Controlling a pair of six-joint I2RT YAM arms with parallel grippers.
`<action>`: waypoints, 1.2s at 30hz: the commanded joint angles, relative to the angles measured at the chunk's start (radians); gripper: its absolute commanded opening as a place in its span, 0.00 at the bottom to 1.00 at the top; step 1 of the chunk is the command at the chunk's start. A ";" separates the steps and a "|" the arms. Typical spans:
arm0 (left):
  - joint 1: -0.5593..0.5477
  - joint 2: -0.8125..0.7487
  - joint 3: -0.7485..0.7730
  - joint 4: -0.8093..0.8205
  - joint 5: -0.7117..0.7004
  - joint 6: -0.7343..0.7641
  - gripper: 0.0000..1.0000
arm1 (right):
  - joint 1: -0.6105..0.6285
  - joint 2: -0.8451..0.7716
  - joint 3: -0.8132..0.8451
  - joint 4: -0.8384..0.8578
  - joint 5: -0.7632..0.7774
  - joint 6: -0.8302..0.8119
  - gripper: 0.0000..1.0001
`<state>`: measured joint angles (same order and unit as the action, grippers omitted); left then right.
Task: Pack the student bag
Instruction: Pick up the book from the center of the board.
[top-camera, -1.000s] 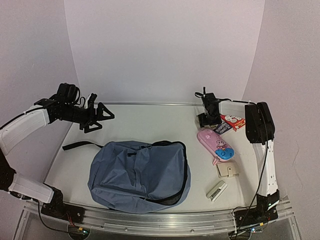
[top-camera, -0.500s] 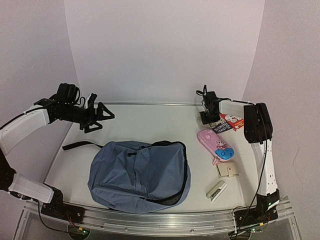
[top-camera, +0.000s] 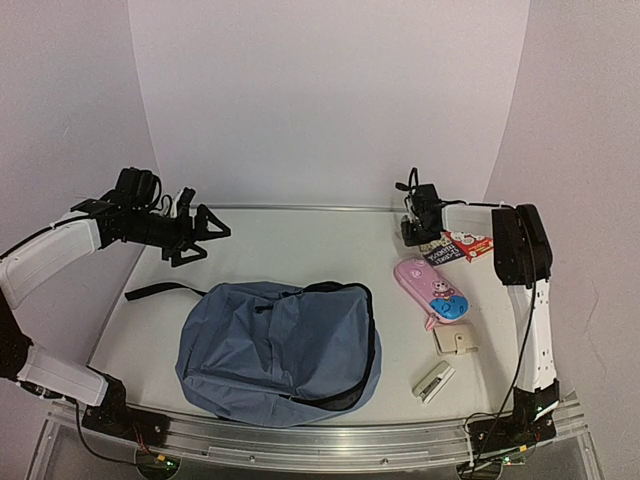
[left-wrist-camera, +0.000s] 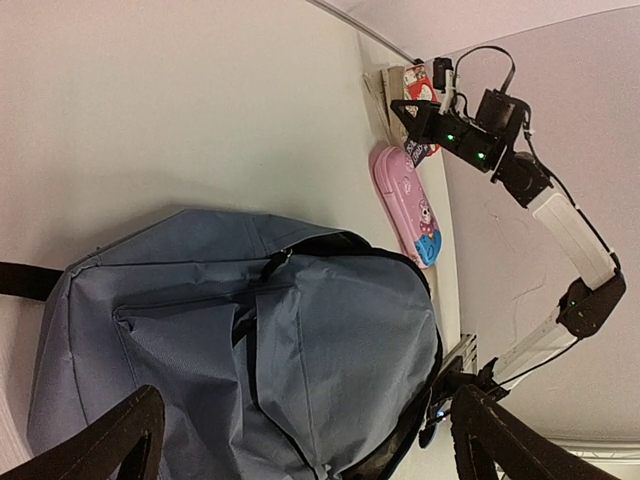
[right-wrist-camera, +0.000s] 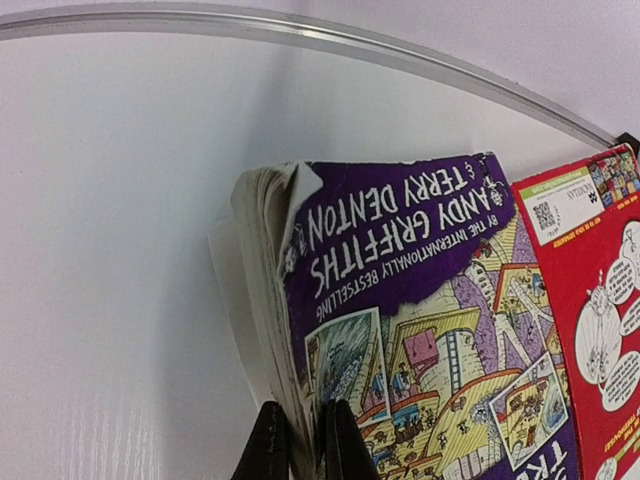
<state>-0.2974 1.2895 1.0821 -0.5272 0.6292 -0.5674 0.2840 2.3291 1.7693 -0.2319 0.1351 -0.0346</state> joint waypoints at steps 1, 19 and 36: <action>0.006 0.009 -0.011 0.072 0.008 -0.018 1.00 | -0.007 -0.164 -0.137 0.169 -0.022 0.092 0.00; 0.003 -0.007 -0.048 0.263 0.059 -0.069 1.00 | -0.007 -0.512 -0.308 0.459 -0.294 0.333 0.00; -0.337 0.171 0.064 0.547 -0.120 -0.066 1.00 | 0.155 -0.878 -0.459 0.473 -0.348 0.597 0.00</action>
<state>-0.5684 1.4183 1.0936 -0.1267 0.5805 -0.6447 0.3587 1.5648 1.3239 0.1305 -0.2442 0.4673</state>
